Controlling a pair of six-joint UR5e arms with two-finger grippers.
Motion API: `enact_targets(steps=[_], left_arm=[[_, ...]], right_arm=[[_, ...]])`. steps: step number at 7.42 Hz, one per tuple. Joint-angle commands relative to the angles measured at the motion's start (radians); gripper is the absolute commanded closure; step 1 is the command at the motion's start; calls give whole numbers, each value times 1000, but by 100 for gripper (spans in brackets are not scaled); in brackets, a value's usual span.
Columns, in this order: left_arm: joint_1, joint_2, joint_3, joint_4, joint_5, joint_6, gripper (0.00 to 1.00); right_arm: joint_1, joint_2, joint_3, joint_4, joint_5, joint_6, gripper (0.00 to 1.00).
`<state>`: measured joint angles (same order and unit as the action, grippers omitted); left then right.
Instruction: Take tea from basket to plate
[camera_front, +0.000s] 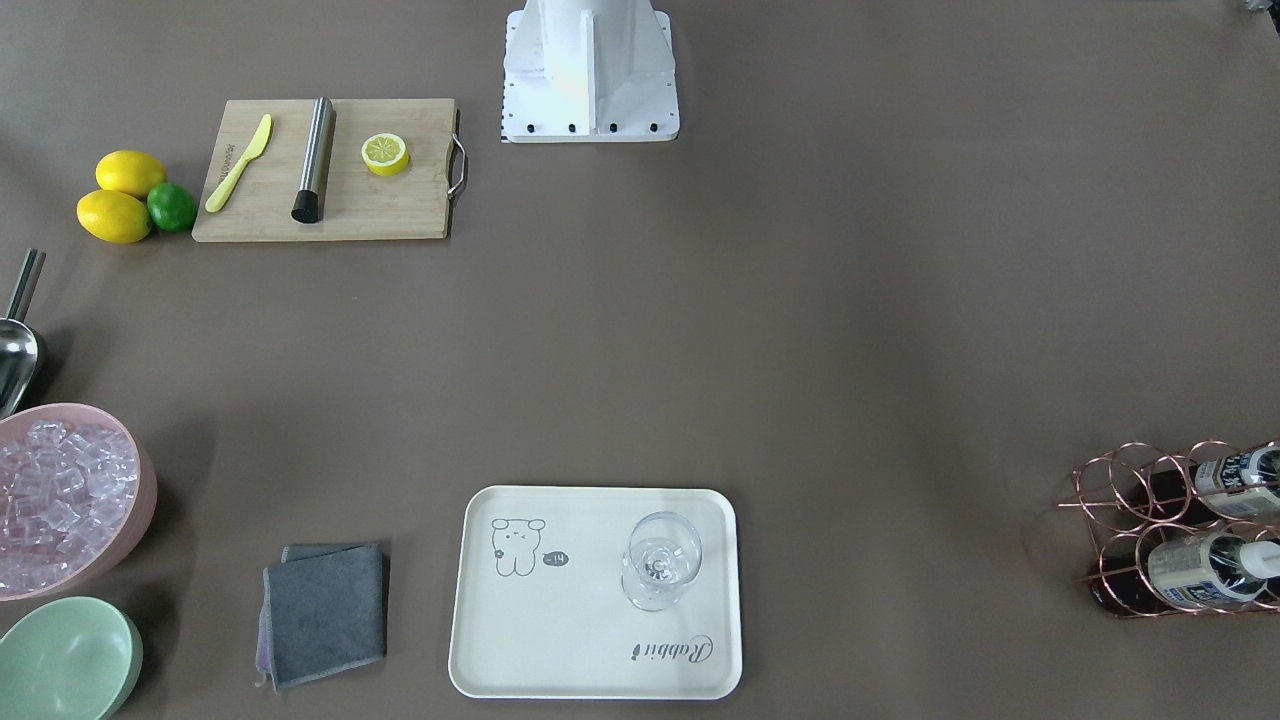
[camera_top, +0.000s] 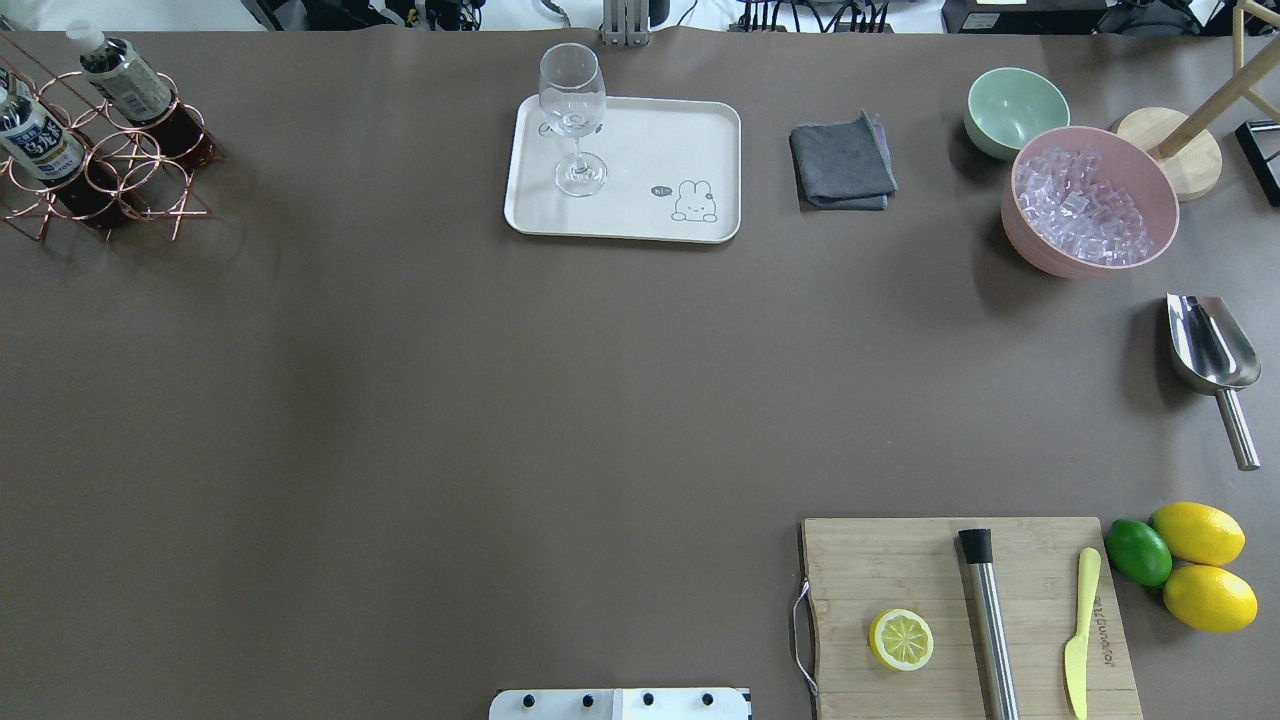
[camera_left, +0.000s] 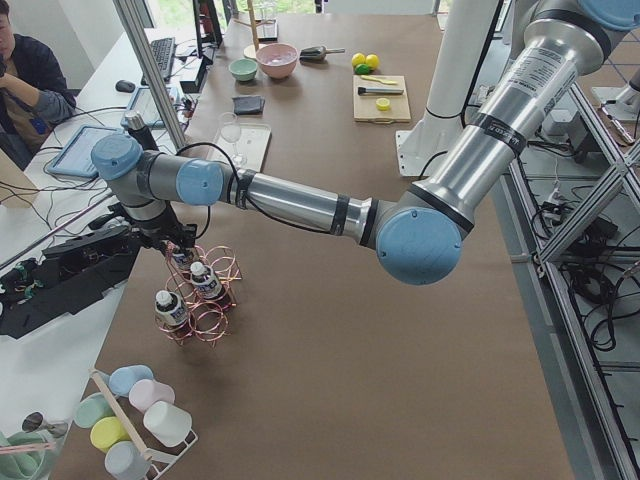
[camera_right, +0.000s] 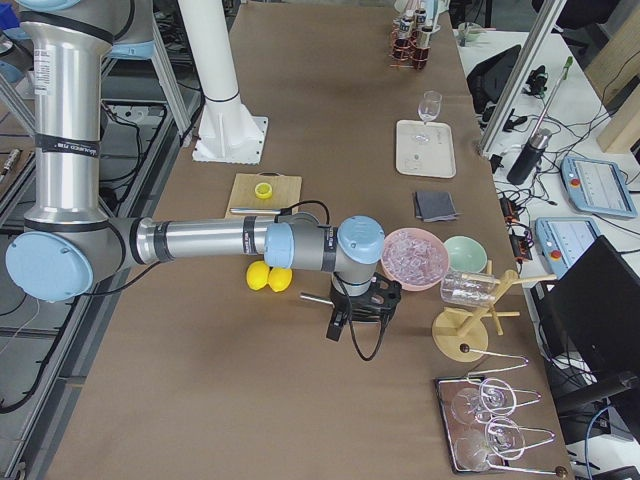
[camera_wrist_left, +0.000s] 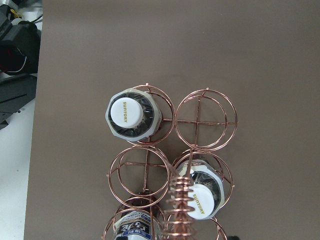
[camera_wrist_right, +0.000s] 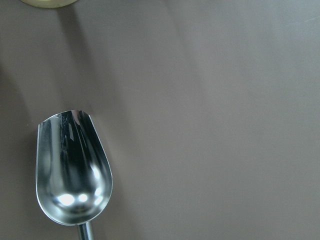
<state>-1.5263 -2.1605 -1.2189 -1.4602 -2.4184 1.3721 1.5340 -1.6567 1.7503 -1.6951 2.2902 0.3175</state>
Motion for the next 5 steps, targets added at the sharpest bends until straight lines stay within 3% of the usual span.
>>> enact_targets(steps=[1, 3, 5], left_arm=[[-5, 7, -5, 10, -11, -10, 100], [-29, 10, -43, 21, -37, -13, 100], [-32, 8, -147, 105, -53, -15, 100]], right_arm=[[0, 0, 0, 0, 0, 0, 0], [0, 0, 0, 0, 0, 0, 0], [0, 0, 1, 0, 0, 0, 0]])
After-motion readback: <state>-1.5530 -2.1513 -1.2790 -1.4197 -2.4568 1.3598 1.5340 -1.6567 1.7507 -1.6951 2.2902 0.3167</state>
